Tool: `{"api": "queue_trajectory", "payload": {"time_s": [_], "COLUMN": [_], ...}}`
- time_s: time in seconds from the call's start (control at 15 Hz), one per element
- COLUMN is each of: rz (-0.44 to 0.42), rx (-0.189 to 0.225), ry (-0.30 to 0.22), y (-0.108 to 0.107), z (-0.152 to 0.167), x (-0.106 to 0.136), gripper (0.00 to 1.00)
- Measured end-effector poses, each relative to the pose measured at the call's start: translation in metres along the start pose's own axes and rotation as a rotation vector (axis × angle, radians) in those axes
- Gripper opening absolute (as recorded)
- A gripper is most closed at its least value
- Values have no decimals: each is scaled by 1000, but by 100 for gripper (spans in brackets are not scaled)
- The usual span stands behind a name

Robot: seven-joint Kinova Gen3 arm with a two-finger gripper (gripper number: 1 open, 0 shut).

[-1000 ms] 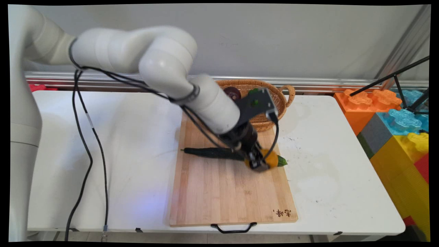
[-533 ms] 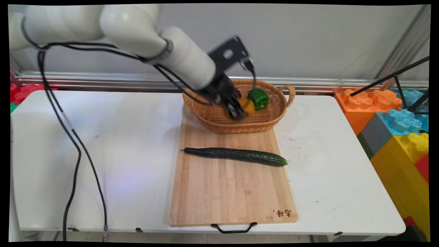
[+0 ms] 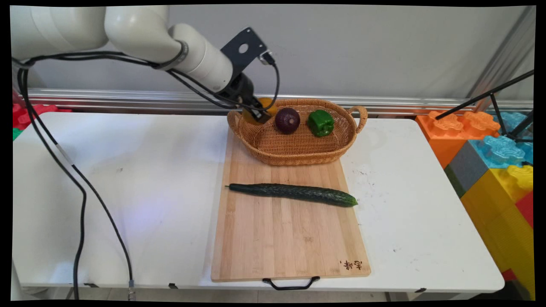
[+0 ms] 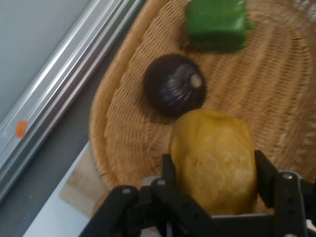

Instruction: Place the picked object in the vegetable basket

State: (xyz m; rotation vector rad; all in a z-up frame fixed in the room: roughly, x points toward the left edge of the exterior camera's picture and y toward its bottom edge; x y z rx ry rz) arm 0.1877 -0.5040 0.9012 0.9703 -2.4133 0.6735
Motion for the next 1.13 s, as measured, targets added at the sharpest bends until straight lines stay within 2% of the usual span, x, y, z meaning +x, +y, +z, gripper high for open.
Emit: {"api": "queue_trajectory", "payload": {"time_s": [0.2,0.47,0.87,0.93,1.13], "rz": [-75,-152,-192,-194,-190], "rx": [19,22,42,40,19], "ry": [-1,28,45,46,56], "y": [-12,-19,-28,-29,-24], "z": [27,69,111,115,122], "x": [-16,-26,-35,-36,-34], "gripper": [0,0,0,100,100]}}
